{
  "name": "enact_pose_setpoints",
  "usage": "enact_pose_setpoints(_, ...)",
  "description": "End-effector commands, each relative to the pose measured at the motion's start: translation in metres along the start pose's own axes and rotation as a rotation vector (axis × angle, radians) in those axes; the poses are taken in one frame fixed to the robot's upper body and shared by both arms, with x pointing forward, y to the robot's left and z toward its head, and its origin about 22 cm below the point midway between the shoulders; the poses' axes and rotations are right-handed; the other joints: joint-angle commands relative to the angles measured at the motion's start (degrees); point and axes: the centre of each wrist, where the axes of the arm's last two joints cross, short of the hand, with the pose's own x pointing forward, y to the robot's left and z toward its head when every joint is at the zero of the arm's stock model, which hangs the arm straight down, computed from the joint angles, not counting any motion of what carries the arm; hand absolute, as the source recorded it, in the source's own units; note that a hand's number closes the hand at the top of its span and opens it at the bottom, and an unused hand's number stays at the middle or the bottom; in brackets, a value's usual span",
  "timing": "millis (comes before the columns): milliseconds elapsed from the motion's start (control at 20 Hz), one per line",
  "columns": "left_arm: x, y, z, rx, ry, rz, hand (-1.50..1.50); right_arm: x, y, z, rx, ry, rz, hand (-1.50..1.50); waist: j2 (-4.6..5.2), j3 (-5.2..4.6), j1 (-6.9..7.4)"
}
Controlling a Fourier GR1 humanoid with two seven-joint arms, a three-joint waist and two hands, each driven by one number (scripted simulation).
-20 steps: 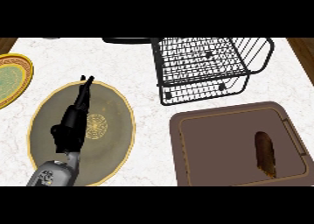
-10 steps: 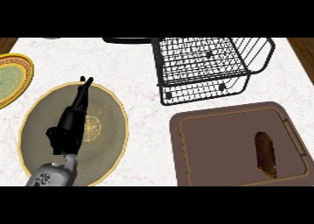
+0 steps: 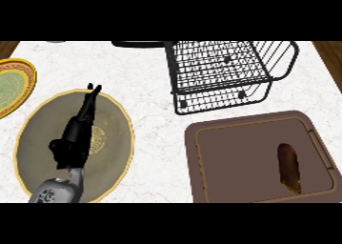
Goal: Pick the sweet potato from the tray and place it in the tiered basket
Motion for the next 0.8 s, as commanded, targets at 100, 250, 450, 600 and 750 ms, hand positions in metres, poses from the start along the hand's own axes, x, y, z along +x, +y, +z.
enact_pose_setpoints(100, 0.003, 0.018, -0.02, -0.015, -0.003, 0.006, 0.0, 0.017, 0.007, -0.018, -0.026, -0.047, 0.054, -1.5, 0.05, -0.05, 0.09)
enact_pose_setpoints(250, 0.014, 0.0, 0.007, -0.004, 0.004, 0.004, 0.0, -0.024, 0.023, -0.007, -0.022, 0.017, 0.043, -1.5, -0.05, -0.01, 0.11)
enact_pose_setpoints(450, 0.004, -0.006, 0.004, 0.002, -0.004, -0.015, 0.0, -0.031, 0.039, -0.029, -0.022, 0.057, 0.023, -1.5, 0.04, -0.02, 0.22)
enact_pose_setpoints(600, -0.003, -0.022, -0.002, -0.023, 0.01, 0.004, 0.0, -0.032, 0.034, -0.041, -0.006, 0.056, 0.011, -1.5, 0.08, -0.04, 0.19)
enact_pose_setpoints(750, -0.002, -0.003, 0.0, 0.003, -0.003, 0.007, 0.0, -0.034, 0.035, -0.049, 0.03, 0.057, -0.013, -1.5, 0.07, -0.04, 0.32)
